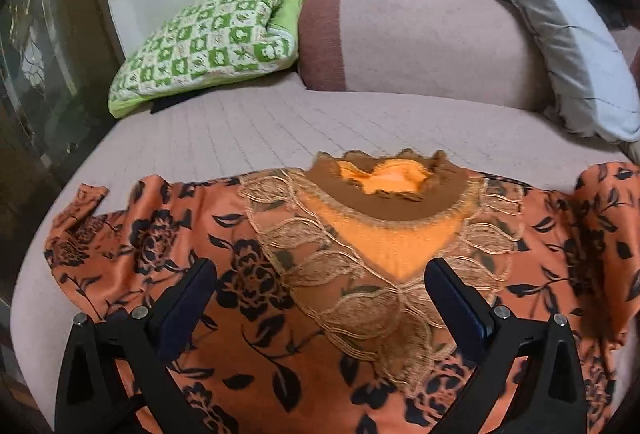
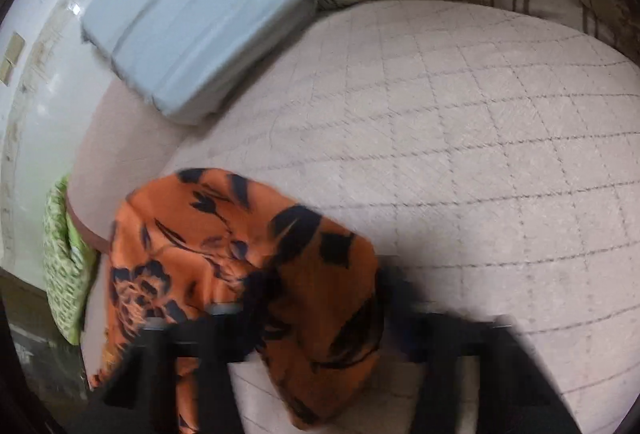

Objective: Fold small clothes

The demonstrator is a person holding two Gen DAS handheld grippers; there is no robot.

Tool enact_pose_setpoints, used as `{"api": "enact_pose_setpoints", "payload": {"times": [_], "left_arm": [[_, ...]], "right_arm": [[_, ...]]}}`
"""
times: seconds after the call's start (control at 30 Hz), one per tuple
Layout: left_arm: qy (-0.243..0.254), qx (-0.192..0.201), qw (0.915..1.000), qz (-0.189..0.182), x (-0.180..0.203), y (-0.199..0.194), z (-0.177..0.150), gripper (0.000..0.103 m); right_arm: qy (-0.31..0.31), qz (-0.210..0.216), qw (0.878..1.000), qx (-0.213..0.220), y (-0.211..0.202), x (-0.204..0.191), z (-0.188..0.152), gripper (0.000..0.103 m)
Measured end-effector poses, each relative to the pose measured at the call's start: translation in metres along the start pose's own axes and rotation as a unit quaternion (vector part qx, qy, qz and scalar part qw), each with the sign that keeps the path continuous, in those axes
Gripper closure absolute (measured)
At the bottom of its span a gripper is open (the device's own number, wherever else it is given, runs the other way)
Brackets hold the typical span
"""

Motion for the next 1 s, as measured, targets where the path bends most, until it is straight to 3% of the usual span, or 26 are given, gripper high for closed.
{"api": "enact_pose_setpoints", "payload": {"times": [0.13,0.3,0.43,0.6,0.7,0.83,0.9,0.93,0.97,1.0], "left_arm": [[-0.005,0.02,0.9997,0.011,-0.007,-0.002,0.006,0.0],[-0.041,0.02,0.9984,0.034,-0.035,0.005,0.018,0.0],[-0.082,0.013,0.9948,0.06,-0.07,0.014,0.024,0.0],[-0.135,-0.004,0.9869,0.088,-0.125,0.022,0.033,0.0],[-0.167,-0.015,0.9796,0.111,-0.163,0.026,0.035,0.0],[-0.208,-0.027,0.9681,0.137,-0.215,0.028,0.029,0.0],[-0.222,-0.032,0.9648,0.137,-0.234,0.031,0.026,0.0],[-0.225,-0.036,0.9636,0.14,-0.243,0.035,0.024,0.0],[-0.224,-0.04,0.9633,0.142,-0.248,0.037,0.022,0.0],[-0.222,-0.044,0.9634,0.144,-0.251,0.04,0.021,0.0]], "right_arm": [[0.002,0.021,1.0,0.013,-0.018,-0.018,0.008,0.092],[-0.014,0.13,0.991,0.007,-0.056,-0.085,0.023,0.092],[-0.04,0.225,0.973,-0.011,-0.086,-0.163,0.003,0.092],[-0.063,0.339,0.937,-0.066,-0.088,-0.273,-0.035,0.092],[-0.08,0.346,0.929,-0.108,-0.062,-0.327,-0.072,0.091],[-0.069,0.328,0.926,-0.175,0.006,-0.357,-0.118,0.087],[-0.083,0.286,0.934,-0.195,0.044,-0.364,-0.146,0.077],[-0.092,0.262,0.939,-0.205,0.063,-0.367,-0.159,0.06],[-0.098,0.241,0.939,-0.224,0.085,-0.366,-0.177,0.03],[-0.095,0.232,0.937,-0.242,0.104,-0.364,-0.193,0.024]]}}
Point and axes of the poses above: each gripper's, at about its wrist camera, not at the fingertips, and y roughly the way its jaws point, x to its right, z to its top, the point moved 1 cm from there along y, roughly the way its jaws point, and after that the axes turned 8 degrees about z, right-handed, at the moved point
